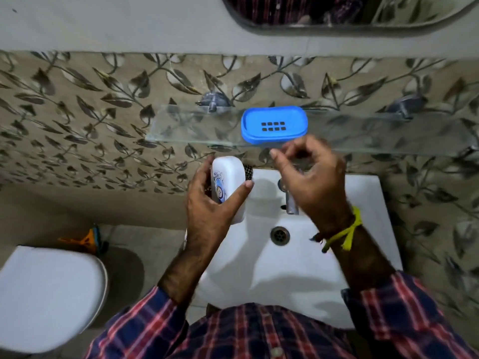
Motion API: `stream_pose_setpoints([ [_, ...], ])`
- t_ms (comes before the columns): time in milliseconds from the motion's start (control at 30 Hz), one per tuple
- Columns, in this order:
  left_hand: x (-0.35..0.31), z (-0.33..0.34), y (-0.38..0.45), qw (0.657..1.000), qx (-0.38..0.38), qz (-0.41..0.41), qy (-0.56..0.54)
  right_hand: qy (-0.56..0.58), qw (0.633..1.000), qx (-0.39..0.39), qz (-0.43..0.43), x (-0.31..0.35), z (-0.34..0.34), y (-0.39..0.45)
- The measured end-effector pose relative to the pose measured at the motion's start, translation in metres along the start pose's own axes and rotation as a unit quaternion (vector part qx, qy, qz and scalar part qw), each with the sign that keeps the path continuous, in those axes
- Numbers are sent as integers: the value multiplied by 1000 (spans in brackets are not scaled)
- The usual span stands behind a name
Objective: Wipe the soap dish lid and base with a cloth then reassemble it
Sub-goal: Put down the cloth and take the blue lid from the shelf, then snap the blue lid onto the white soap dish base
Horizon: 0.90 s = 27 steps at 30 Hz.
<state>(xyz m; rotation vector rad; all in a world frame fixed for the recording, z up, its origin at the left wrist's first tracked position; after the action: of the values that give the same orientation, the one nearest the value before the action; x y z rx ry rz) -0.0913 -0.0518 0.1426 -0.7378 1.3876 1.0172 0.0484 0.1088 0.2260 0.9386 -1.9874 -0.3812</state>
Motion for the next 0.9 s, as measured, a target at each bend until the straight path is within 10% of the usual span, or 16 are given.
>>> stream_pose_setpoints([
  [333,-57,1,21,992,53,117,-4,-78,945,318,-28,-53,30,81],
  [633,-87,17,46,984,106,132,-51,72,977,200,4,-46,12,75],
  [900,-100,56,44,973,170,86,-126,354,923,108,108,-19,-17,32],
])
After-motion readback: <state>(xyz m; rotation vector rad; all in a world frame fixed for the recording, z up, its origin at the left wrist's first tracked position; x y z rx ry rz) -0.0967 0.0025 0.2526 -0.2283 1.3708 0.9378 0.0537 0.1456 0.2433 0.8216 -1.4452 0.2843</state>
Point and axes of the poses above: each hand's wrist, its own y-axis towards the middle knuckle, its own z-axis out of the palm, x = y × z, the point moved 8 cm from there along y, towards the middle knuckle, and after that the axes turned 15 degrees about -y, right-handed, at the moved point
